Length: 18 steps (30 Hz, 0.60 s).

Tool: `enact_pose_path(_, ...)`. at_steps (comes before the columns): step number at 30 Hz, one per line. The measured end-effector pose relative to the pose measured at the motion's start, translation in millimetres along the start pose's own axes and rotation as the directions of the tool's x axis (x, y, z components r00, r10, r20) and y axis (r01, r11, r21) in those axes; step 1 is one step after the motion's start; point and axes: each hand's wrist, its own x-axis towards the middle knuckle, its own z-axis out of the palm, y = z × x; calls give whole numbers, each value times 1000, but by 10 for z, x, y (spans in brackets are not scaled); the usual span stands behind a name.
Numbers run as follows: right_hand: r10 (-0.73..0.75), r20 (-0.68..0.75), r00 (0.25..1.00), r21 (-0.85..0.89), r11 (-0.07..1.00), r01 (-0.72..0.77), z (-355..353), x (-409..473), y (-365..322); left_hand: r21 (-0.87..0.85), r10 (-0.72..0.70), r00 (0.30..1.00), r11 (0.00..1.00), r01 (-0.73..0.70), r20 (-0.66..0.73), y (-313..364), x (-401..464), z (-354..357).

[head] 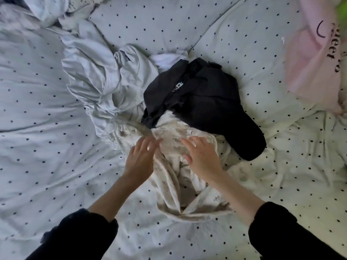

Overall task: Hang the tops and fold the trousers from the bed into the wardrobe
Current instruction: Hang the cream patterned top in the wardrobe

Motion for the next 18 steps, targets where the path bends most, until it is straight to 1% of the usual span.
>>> enact_pose_path(2, -59, -82, 995, -88, 995, 51, 105, 257, -53, 71, 48, 997, 996, -52, 54, -177, 135, 70)
enact_pose_path(3, -65, -109, 992, -127, 991, 51, 212, 359, -86, 94, 46, 990, 994, -59, 132, -238, 144, 101)
enact_pose_path(5, -32, -80, 996, -184, 983, 17, 265, 415, -61, 169, 37, 958, 982, -88, 285, -191, 73, 173)
enact_pose_path(6, -19, -24, 1000, -193, 981, 14, 297, 381, -100, 183, -11, 934, 981, -58, 356, -177, -73, 186)
enact_pose_path(7, -18, 32, 999, -199, 980, 23, 335, 311, -114, 163, -62, 920, 987, -2, 387, -153, -228, 191)
enact_pose_path(8, -17, 71, 997, -192, 981, 30, 305, 208, -158, 98, -114, 916, 992, 82, 384, -149, -415, 181)
enact_pose_path(9, -27, 98, 995, -186, 982, 45, 297, 80, -178, 36, -151, 898, 988, 149, 413, -131, -577, 168)
enact_pose_path(11, -52, 208, 977, -170, 981, 89, 217, -199, -303, -37, -212, 804, 960, 278, 555, -159, -874, 93)
enact_pose_path(12, -56, 261, 964, -148, 984, 98, 174, -320, -359, -111, -239, 741, 914, 389, 627, -203, -970, 76)
enact_pose_path(13, -75, 310, 948, -143, 982, 124, 157, -427, -410, -223, -275, 680, 806, 549, 679, -254, -1029, 28)
enact_pose_path(14, -80, 364, 928, -147, 979, 142, 154, -514, -467, -337, -331, 630, 625, 704, 702, -303, -1038, -34)
enact_pose_path(15, -93, 381, 920, -158, 974, 163, 171, -562, -503, -456, -388, 590, 386, 802, 708, -346, -1004, -92)
enact_pose_path(16, -118, 360, 926, -148, 972, 182, 177, -577, -531, -551, -428, 543, 119, 826, 723, -386, -957, -156)
enact_pose_path(17, -141, 339, 930, -139, 970, 198, 182, -565, -559, -603, -453, 492, -134, 786, 743, -415, -902, -214)
enact_pose_path(18, -144, 362, 921, -127, 971, 202, 184, -554, -585, -612, -480, 438, -303, 730, 760, -449, -830, -235)
